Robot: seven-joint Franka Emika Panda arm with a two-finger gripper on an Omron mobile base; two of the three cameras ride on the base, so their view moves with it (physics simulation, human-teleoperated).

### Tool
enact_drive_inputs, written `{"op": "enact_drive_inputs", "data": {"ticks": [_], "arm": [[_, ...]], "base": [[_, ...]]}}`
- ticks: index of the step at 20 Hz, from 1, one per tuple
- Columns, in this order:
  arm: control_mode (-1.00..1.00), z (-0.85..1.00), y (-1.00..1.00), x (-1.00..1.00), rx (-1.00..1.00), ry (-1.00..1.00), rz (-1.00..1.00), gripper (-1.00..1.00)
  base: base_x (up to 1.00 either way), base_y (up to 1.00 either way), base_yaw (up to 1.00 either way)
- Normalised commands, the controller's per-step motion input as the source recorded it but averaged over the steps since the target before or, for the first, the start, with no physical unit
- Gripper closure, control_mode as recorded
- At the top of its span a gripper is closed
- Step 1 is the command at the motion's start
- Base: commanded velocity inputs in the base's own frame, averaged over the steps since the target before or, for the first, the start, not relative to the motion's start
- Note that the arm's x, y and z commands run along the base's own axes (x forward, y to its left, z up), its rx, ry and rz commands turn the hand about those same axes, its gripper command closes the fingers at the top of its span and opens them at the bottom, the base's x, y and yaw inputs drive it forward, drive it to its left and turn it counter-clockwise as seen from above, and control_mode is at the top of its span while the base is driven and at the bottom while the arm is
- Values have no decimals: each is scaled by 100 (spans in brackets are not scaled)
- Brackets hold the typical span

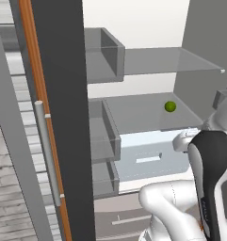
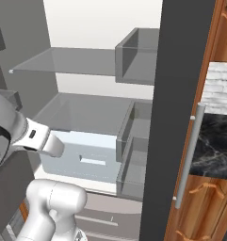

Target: Open the fridge, remove the apple, lime, and fish, and place them on any counter.

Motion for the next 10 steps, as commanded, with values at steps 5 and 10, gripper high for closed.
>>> {"op": "enact_drive_inputs", "data": {"ticks": [5,10], "arm": [[-100,-12,-42,55,5,0,-1,-100],[-100,-10,-3,77,0,0,-2,-100]], "base": [[0,0,0],[0,0,0]]}}
